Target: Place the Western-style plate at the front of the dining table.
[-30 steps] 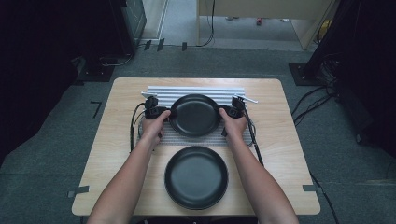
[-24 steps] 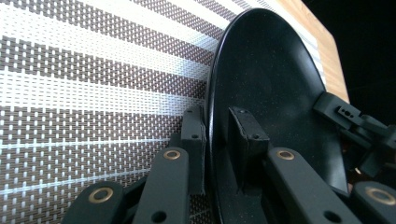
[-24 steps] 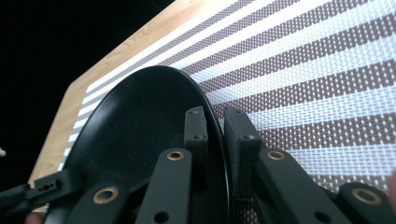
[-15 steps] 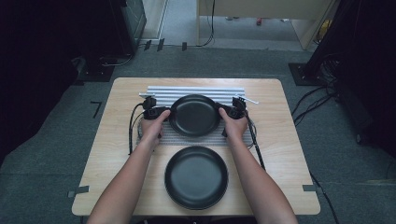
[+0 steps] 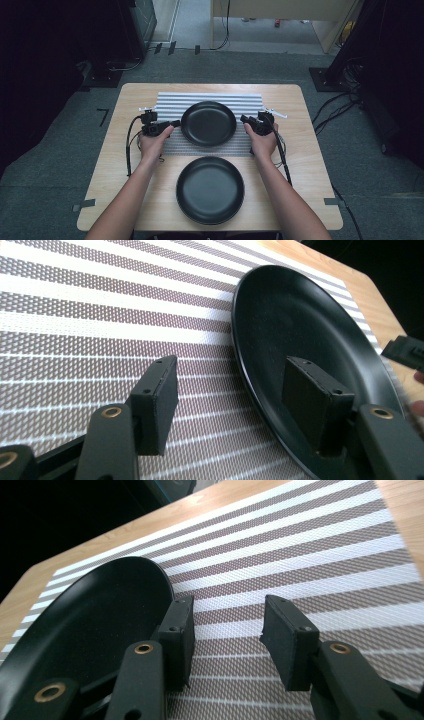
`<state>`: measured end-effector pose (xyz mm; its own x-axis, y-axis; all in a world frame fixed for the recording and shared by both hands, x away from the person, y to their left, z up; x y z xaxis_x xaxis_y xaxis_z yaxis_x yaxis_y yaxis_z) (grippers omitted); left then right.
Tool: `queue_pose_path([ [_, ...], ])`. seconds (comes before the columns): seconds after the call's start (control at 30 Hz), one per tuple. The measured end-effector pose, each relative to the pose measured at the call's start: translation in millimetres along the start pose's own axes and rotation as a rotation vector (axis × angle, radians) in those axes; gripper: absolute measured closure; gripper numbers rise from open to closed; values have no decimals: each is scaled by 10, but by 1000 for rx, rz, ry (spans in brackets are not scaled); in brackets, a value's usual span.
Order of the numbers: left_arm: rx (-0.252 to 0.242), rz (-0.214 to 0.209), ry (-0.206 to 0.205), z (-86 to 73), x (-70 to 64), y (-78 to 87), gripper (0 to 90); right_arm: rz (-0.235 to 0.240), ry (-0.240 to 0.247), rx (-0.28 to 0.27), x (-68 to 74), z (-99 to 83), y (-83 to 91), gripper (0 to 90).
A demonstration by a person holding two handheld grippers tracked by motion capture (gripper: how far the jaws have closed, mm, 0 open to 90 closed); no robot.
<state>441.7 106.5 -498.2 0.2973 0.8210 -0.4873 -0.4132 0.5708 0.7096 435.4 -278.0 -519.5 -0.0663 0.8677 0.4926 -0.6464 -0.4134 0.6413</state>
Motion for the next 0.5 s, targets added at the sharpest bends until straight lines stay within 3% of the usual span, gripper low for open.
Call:
queue_pose_path([
  [0.03,1,-2,-12,-26,-18,23,360,26,16,-1,-11,-35,58,533],
  [0.13,-4,2,-45,-86,-66,78,344,40,49,-8,-5,-87,132,497],
  [0.5,-11,25,-135,-302,-208,339,271,43,116,-23,-60,-206,383,441],
])
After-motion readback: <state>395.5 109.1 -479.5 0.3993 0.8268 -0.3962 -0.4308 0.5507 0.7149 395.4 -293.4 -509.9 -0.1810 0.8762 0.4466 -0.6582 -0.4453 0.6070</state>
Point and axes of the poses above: each handheld gripper's, and its own axes: y roughly backward along the jaws, z roughly out of its top, x roughly to its left, the point moved 1 cm from there along -y, roughly forward along the jaws, and after that the axes turned 12 degrees about x, right-handed, at the moved point
